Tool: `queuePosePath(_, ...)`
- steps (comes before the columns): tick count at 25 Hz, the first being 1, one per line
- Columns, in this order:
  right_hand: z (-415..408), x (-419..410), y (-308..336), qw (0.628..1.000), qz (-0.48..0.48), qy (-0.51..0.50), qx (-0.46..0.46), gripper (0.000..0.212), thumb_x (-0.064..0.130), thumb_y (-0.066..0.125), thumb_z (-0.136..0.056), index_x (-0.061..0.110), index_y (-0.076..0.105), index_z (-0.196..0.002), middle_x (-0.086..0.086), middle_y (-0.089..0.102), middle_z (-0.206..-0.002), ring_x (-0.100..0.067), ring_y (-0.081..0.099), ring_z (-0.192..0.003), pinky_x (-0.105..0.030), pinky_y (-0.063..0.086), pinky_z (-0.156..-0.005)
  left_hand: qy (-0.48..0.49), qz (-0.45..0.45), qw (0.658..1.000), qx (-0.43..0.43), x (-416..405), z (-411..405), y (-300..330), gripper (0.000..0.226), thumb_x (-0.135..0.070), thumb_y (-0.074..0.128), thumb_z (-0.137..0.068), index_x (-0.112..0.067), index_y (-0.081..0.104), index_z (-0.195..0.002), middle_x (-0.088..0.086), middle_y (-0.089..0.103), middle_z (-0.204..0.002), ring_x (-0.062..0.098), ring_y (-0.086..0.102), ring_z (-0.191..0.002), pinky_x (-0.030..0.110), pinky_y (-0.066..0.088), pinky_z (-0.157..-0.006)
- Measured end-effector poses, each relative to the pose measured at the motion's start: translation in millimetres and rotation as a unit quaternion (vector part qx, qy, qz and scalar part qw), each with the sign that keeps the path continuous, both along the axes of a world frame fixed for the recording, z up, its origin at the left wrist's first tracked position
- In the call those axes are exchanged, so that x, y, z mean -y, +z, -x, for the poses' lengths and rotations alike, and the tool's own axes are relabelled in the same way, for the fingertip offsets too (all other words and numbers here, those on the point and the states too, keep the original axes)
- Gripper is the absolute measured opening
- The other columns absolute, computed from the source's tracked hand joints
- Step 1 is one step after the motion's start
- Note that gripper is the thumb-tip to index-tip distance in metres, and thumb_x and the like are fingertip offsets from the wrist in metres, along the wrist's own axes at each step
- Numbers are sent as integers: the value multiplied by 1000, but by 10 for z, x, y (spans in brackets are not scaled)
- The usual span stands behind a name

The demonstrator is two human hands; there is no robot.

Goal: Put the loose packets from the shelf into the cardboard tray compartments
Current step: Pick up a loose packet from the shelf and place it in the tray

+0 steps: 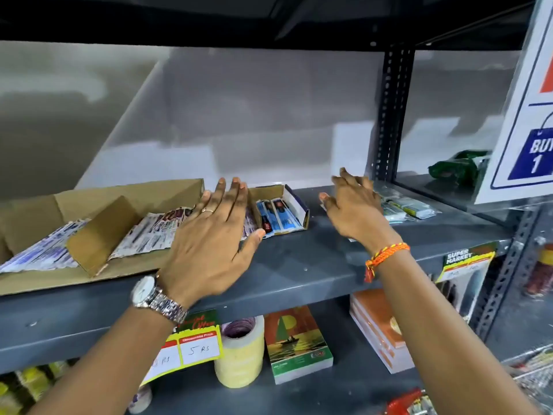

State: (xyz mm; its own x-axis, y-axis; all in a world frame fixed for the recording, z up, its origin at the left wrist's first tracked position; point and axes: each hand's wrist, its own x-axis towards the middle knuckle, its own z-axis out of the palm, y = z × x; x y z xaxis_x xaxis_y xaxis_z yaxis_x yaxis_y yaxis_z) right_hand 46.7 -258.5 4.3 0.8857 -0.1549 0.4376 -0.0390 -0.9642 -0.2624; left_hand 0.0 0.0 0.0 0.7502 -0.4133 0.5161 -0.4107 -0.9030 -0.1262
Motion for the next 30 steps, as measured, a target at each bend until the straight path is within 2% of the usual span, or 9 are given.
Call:
queuePosePath(4, 85, 231, -81, 997, -30, -71, -11, 35, 37, 52, -95, 6, 69, -100, -22, 67, -113, -43, 57, -115, -45, 48, -95, -33, -17, 999, -36, -21, 94, -191, 83, -66, 4, -93, -15, 1, -158, 5, 6, -168, 18, -1, -154, 36, 3, -125)
queuePosePath(6, 108, 289, -119, 996, -62, -71, -4, 30, 30, 58, -91, 7, 59, -71, -17, 60, -80, -42, 62, -96, -37, 49, -79, -45, -14, 997, -53, -53, 137, -257, 84, -68, 2, -91, -18, 0, -158, 1, 2, -168, 14, -6, -153, 34, 1, -124)
queuePosePath(8, 103, 332, -121, 993, -83, -77, -10, 39, 25, 62, -88, 10, 43, -57, -11, 46, -64, -39, 59, -81, -32, 42, -68, -54, -17, 996, -75, -101, 153, -298, 84, -70, 0, -90, -21, -6, -158, -3, -5, -168, 10, -10, -152, 27, -4, -121)
queuePosePath(13, 40, 321, -129, 989, -110, -89, -42, 36, 21, 66, -84, 11, 46, -56, -11, 54, -62, -34, 59, -72, -28, 42, -64, -79, -1, 986, -149, -143, 168, -336, 84, -75, 2, -88, -29, -15, -156, -14, -17, -164, -1, -23, -146, 10, -21, -106)
queuePosePath(17, 3, 312, -113, 987, -122, -91, -42, 19, 19, 69, -83, 2, 70, -77, -16, 69, -81, -35, 65, -83, -27, 44, -69, -75, -11, 975, -207, -149, 163, -352, 91, -78, 1, -81, -28, -14, -156, -14, -20, -163, -3, -24, -145, 17, -13, -115)
queuePosePath(22, 59, 281, -95, 985, -148, -81, -25, 18, 16, 69, -82, 1, 63, -75, -19, 63, -77, -37, 65, -89, -27, 45, -69, -73, -5, 967, -243, -133, 179, -330, 93, -79, 0, -78, -29, -12, -156, -16, -18, -163, -4, -20, -146, 17, -11, -115)
queuePosePath(26, 90, 262, -112, 981, -178, -79, 1, 19, 12, 68, -79, -6, 70, -85, -21, 72, -87, -37, 65, -91, -31, 53, -75, -72, -16, 966, -250, -125, 181, -325, 94, -78, -1, -78, -28, -11, -156, -15, -18, -163, -4, -20, -146, 17, -12, -115)
queuePosePath(28, 79, 283, -129, 977, -199, -74, 15, 20, 11, 70, -79, -8, 71, -85, -21, 73, -86, -36, 66, -88, -34, 56, -74, -72, -17, 966, -248, -128, 177, -326, 94, -78, -1, -78, -28, -12, -156, -15, -18, -163, -4, -21, -146, 16, -13, -115)
queuePosePath(30, 73, 314, -144, 968, -242, -63, 21, 22, 11, 71, -79, -11, 71, -84, -23, 70, -76, -28, 66, -73, -30, 54, -64, -73, -19, 967, -245, -133, 175, -333, 94, -79, -2, -77, -28, -12, -156, -15, -18, -163, -4, -21, -146, 16, -13, -114)
